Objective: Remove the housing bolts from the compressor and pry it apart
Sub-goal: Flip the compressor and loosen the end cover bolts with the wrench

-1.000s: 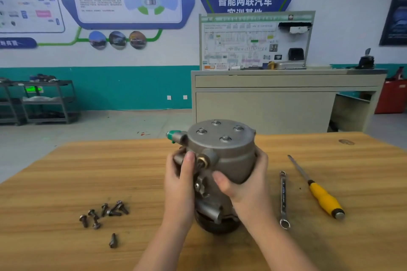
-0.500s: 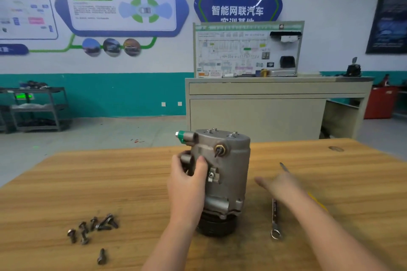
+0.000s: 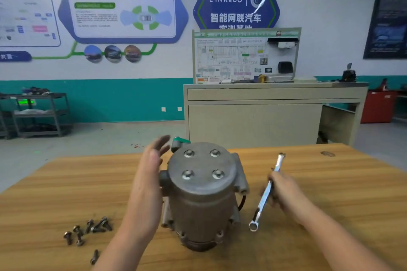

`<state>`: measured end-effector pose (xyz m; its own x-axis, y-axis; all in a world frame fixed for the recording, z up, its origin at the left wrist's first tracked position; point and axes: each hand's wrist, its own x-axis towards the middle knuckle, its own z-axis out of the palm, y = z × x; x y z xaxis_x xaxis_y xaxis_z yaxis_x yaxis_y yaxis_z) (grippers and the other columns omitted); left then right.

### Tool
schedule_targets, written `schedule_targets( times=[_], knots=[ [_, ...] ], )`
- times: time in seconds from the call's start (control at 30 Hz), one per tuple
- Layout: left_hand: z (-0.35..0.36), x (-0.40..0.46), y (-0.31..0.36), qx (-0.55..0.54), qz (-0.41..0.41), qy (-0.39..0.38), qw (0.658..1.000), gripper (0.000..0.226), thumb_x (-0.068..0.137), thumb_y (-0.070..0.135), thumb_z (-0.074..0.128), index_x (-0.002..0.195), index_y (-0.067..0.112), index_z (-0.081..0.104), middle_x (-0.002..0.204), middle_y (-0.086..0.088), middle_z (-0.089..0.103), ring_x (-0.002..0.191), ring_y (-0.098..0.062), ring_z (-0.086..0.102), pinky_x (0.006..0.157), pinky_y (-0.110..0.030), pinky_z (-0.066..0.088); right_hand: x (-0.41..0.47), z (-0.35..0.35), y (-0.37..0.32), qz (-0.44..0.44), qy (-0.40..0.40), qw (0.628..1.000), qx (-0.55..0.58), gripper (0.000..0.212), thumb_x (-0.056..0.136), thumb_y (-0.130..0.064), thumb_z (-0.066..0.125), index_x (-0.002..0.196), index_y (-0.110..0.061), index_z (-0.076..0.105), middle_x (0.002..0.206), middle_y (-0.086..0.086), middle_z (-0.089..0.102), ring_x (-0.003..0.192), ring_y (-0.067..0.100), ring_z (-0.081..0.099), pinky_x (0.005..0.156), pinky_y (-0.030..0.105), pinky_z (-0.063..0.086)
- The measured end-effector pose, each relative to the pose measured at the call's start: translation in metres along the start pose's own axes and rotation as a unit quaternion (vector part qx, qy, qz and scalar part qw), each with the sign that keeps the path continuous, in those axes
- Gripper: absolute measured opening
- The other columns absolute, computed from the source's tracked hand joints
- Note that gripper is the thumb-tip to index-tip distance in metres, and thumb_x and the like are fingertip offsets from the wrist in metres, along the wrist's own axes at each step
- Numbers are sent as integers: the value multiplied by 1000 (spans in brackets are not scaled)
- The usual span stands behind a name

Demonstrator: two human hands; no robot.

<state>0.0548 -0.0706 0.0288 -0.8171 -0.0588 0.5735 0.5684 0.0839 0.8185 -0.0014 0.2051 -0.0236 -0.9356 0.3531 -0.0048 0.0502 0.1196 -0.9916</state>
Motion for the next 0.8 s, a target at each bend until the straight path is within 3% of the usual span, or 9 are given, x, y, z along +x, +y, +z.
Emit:
schedule_targets(
  times=[0.07,0.13,0.2,0.33,0.53,0.6,0.7,0.8],
  knots=[
    [2,4,14,194,37,-76,977,55,76,79,26,118,54,50,130,45,41,125,18,35,106,-30,34,-21,-11,-25,-45,-31,991,121,21,100,-16,38,82,-8,46,45,8,54,31,16,38,31,19,26],
    [3,9,20,358,62,-111,925,54,83,74,28,129,52,47,140,38,32,137,9,22,115,-40,24,-44,-20,-49,-109,-88,985,104,29,104,-28,36,85,-12,53,47,4,49,43,15,42,41,23,34],
    [-1,13,21,362,33,-105,925,42,96,59,32,134,49,47,148,29,32,141,3,19,117,-45,21,-70,-19,-69,-158,-159,974,14,35,104,-34,34,84,-16,57,49,3,47,49,16,47,51,26,40],
    [-2,12,20,382,4,-105,918,39,101,42,30,138,48,42,151,26,31,139,0,17,115,-46,20,-111,-1,-100,-153,-237,947,-152,43,99,-42,40,67,-18,55,47,-2,38,40,11,31,38,19,26],
    [9,7,24,444,-7,-109,889,45,101,46,22,146,46,30,156,22,23,141,-5,11,111,-50,19,-127,13,-142,-160,-178,847,-475,62,95,-58,42,52,-17,57,31,-9,36,36,11,36,38,17,30],
    [13,5,25,456,-3,-110,883,46,101,45,21,147,45,28,157,20,22,142,-7,10,110,-49,20,-131,16,-152,-170,-164,825,-514,60,96,-56,42,54,-18,61,28,-10,38,36,7,38,40,20,30],
    [19,2,27,466,3,-112,878,46,102,45,21,148,43,27,157,17,21,143,-11,9,108,-50,21,-134,13,-160,-215,-116,831,-500,56,96,-57,39,59,-22,62,34,-9,45,39,0,44,48,23,30],
    [25,-1,29,476,-1,-101,874,47,102,44,21,149,41,26,158,15,21,142,-17,11,106,-49,21,-136,8,-160,-259,-36,810,-525,67,95,-65,23,54,-18,47,47,-4,44,50,12,47,51,28,34]
  ],
)
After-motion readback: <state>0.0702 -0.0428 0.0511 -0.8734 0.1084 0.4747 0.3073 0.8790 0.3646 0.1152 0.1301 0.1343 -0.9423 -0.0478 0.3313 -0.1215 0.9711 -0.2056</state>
